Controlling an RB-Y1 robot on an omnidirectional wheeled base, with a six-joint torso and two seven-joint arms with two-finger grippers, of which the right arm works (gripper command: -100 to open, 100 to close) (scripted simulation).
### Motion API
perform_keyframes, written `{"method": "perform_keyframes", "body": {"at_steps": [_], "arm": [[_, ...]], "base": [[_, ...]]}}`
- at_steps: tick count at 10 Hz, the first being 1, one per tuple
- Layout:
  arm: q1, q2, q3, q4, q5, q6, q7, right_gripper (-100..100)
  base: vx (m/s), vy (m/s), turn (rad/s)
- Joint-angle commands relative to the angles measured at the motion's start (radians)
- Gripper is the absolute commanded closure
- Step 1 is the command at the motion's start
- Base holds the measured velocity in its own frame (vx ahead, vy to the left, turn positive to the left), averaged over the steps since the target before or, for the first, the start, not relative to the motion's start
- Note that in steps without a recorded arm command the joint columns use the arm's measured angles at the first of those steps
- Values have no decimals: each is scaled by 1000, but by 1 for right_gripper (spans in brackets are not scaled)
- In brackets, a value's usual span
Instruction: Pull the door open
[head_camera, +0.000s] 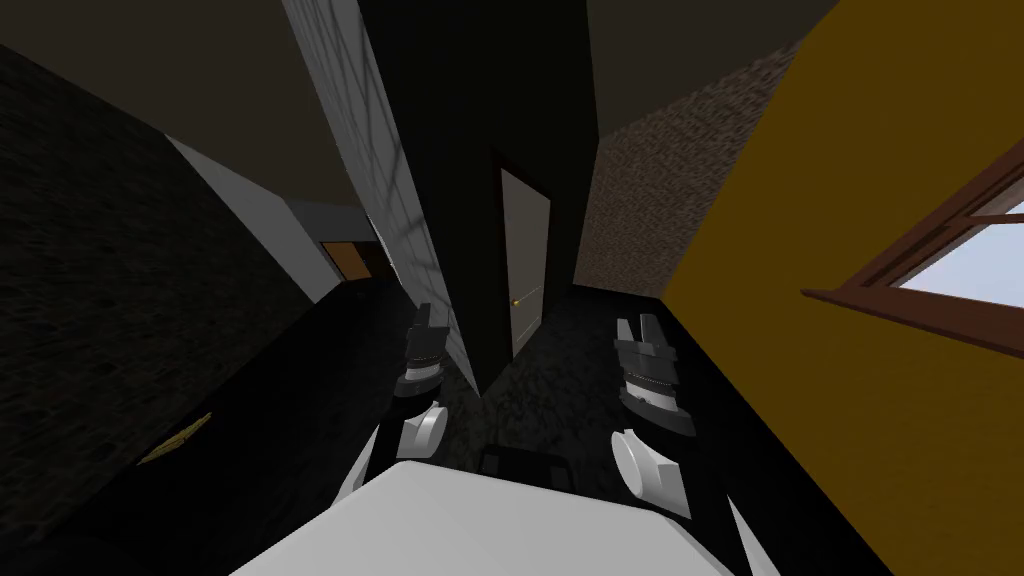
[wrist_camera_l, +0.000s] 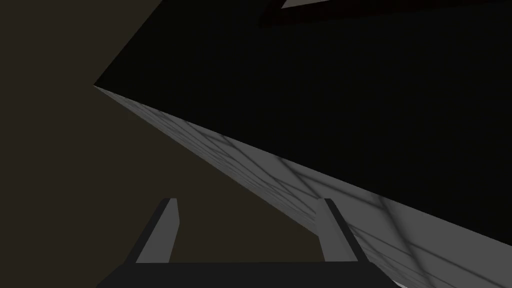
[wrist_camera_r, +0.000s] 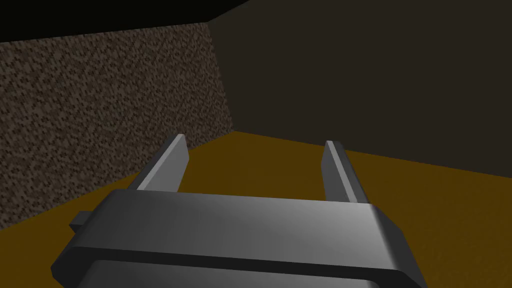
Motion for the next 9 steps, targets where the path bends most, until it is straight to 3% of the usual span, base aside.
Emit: {"method": "perform_keyframes", "body": {"at_steps": [1, 6, 9], "arm": [[0, -12, -1, 30, 18, -8, 31, -100], [-1, -35, -4, 108, 65, -30, 111, -100], [-1, -50, -7, 178, 107, -49, 184, -100]], "base": [[86, 56, 132], [147, -85, 159], [134, -74, 175]]}}
